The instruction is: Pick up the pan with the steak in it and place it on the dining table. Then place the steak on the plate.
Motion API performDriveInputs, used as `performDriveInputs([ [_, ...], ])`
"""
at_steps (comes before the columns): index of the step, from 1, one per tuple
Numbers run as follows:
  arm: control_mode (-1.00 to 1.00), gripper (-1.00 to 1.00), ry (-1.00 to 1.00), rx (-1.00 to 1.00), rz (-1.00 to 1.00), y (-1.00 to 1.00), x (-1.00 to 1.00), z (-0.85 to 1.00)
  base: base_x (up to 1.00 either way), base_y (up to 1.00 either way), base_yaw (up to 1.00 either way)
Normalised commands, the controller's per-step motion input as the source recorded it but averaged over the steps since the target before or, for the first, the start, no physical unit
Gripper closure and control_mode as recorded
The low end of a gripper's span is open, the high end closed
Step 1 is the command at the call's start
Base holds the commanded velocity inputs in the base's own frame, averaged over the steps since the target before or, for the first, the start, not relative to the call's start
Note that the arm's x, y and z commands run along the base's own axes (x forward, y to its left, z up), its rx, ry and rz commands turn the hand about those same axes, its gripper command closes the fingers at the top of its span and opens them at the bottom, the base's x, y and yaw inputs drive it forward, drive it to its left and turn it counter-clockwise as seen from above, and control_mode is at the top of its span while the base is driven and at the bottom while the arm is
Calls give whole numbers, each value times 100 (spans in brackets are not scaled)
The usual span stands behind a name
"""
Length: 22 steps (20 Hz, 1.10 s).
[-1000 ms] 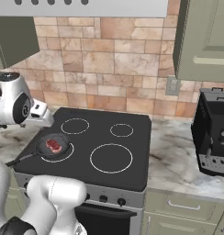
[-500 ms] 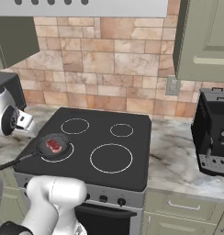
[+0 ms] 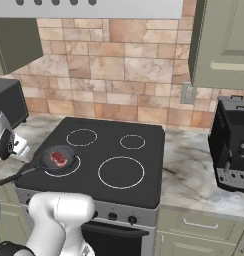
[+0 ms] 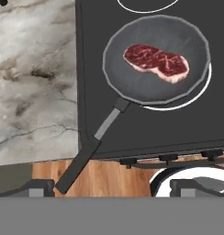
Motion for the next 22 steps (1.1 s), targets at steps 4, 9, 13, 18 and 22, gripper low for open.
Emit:
performDriveInputs([
  [4,-100,-100,5,6,-9,32,1,-52,0,0,0],
  [9,-100,-100,7,4,-11,24,23,-45,0,0,0],
  [13,-100,-100,7,3,-13,17,38,-40,0,0,0],
  [18,-100,-100,8,-1,-13,15,44,-38,0,0,0],
  [22,-100,-100,9,0,-13,12,43,-35,0,0,0],
])
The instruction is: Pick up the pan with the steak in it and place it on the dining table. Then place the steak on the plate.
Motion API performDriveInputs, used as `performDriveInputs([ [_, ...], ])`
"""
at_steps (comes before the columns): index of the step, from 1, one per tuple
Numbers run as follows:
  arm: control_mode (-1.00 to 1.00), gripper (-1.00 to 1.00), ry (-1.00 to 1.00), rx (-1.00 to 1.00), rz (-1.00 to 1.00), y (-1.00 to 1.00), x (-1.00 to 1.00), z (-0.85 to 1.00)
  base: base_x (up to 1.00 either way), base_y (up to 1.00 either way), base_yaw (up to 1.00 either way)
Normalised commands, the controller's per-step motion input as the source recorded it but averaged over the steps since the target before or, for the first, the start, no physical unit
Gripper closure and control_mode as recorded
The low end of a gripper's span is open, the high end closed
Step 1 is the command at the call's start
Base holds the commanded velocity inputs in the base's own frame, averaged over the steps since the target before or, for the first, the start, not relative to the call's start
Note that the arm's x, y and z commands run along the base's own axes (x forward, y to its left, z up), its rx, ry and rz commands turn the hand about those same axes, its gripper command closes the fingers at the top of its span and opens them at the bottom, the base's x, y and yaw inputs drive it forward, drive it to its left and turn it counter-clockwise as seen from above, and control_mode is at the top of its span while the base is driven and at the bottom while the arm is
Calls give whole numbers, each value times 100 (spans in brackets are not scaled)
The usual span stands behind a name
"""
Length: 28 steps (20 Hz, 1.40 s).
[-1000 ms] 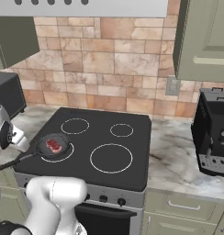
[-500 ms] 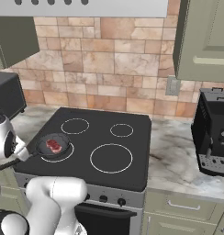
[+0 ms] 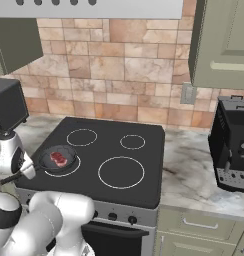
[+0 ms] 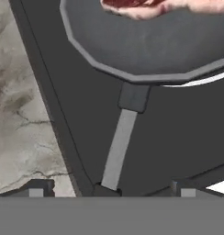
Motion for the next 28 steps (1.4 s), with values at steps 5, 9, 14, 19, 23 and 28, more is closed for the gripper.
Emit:
performDriveInputs([
  [5,-100,-100,10,0,-9,6,36,-32,0,0,0],
  [9,-100,-100,3,0,-1,0,6,-8,0,0,0],
  [14,-100,-100,6,0,0,0,-1,-16,0,0,0],
  [19,-100,-100,10,0,0,2,-2,-36,0,0,0],
  [23,-100,-100,9,0,0,4,0,-39,0,0,0],
  [28,-100,100,5,0,0,7,0,-13,0,0,0],
])
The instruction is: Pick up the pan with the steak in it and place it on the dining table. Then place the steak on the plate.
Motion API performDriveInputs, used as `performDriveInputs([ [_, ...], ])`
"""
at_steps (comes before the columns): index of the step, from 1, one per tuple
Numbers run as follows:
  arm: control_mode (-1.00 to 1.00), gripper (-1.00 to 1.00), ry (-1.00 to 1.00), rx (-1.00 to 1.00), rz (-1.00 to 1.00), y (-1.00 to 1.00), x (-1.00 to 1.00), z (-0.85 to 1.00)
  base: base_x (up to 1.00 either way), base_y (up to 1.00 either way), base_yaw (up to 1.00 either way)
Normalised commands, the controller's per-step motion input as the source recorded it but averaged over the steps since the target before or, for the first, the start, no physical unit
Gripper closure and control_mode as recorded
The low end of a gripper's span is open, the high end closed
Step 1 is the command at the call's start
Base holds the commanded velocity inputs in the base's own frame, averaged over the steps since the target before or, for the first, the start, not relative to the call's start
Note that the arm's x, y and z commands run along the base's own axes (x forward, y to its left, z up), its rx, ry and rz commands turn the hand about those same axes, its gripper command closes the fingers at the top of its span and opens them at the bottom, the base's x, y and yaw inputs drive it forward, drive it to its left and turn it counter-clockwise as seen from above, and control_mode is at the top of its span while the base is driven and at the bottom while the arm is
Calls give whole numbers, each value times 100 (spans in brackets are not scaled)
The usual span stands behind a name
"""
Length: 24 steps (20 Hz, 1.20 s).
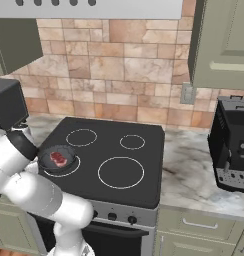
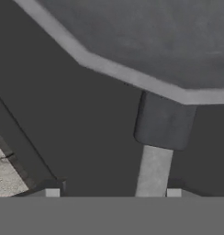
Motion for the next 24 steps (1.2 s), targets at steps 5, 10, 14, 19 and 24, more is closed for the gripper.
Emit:
performDriveInputs([
  [5,-100,100,0,2,-2,0,0,5,0,0,0],
  [10,-100,100,-4,7,-3,0,-8,56,0,0,0],
  [14,-100,100,-5,7,-3,0,-32,88,0,0,0],
  [19,-100,100,-11,2,-1,-10,-64,85,0,0,0],
  [24,-100,100,-32,0,0,-23,-84,67,0,0,0],
])
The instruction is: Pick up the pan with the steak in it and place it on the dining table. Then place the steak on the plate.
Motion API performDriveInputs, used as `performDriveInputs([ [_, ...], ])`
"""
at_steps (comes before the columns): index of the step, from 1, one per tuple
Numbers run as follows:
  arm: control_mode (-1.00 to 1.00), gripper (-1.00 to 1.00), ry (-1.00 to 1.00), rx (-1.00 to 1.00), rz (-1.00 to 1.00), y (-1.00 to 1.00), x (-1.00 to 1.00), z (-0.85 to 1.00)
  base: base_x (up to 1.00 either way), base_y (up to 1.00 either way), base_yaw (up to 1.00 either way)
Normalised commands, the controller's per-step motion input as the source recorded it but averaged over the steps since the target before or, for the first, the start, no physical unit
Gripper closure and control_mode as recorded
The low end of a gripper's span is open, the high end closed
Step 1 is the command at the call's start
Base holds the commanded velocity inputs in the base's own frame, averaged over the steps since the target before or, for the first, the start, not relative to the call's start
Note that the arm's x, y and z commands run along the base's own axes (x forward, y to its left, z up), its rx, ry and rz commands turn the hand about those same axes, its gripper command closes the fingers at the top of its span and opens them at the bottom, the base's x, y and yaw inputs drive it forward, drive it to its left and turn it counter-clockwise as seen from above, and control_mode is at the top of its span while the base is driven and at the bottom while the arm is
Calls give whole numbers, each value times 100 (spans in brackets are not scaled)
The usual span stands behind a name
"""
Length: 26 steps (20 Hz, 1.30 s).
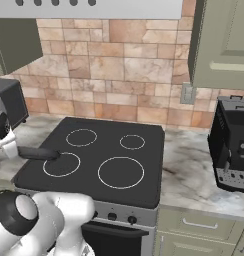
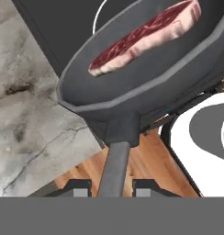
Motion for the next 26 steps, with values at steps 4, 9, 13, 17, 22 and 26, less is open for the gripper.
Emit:
performDriveInputs([
  [4,-100,100,-41,0,0,-28,-76,53,0,0,0],
  [9,-100,100,-45,-1,3,-26,-61,41,0,0,0],
  [13,-100,100,-40,0,10,-25,-61,0,0,0,0],
  [17,-100,100,-30,1,14,-33,-66,-20,0,0,0],
  [22,-100,100,-26,6,16,-39,-61,-12,0,0,0],
  [26,-100,100,-19,9,17,-49,-36,-22,0,0,0],
])
